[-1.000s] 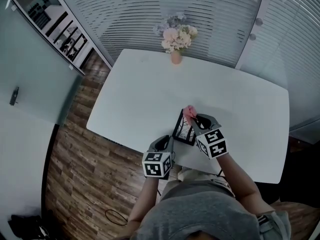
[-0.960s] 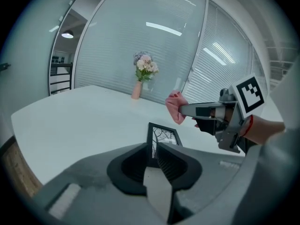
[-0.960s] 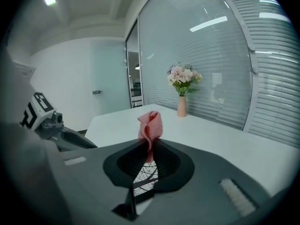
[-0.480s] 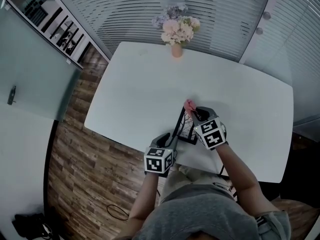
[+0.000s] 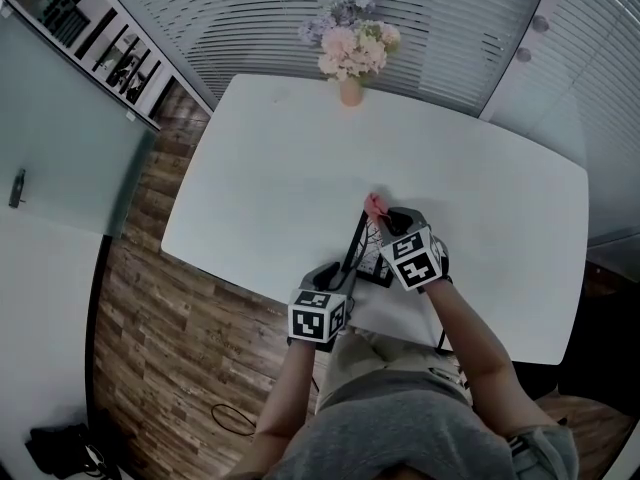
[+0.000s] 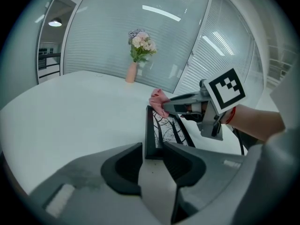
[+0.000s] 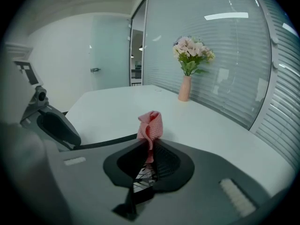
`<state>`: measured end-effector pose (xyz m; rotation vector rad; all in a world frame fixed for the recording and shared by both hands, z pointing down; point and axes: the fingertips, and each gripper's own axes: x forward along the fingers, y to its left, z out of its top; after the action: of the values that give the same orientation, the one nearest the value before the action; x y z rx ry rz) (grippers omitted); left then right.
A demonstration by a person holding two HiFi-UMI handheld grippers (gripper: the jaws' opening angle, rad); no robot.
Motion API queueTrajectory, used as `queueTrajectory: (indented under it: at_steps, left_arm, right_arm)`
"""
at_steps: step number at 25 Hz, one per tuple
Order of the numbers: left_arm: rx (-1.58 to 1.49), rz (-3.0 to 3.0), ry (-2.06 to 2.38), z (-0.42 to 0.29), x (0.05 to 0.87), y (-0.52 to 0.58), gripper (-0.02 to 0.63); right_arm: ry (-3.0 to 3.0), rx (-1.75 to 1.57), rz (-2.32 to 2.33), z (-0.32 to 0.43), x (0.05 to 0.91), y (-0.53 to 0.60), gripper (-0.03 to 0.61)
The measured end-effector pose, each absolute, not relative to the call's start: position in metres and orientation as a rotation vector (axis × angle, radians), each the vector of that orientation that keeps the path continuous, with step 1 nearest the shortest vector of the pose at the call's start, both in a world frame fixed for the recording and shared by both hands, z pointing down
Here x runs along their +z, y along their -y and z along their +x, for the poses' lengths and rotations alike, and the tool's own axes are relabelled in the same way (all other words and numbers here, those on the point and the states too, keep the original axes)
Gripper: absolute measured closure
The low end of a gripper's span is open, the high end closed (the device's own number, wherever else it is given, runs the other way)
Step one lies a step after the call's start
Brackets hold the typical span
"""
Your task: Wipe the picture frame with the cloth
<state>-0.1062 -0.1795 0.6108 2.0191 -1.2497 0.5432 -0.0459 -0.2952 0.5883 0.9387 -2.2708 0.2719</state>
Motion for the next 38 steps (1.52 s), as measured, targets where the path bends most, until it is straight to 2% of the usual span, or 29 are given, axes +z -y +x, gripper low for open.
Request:
queueTrajectory:
  at_steps: [38]
  left_arm:
    - [0.535,1.975,1.254,-0.105,0.614,0.180,0.494]
  right_arm:
    - [2.253,0.208,0.732,-0.065,0.599,0.235,0.538]
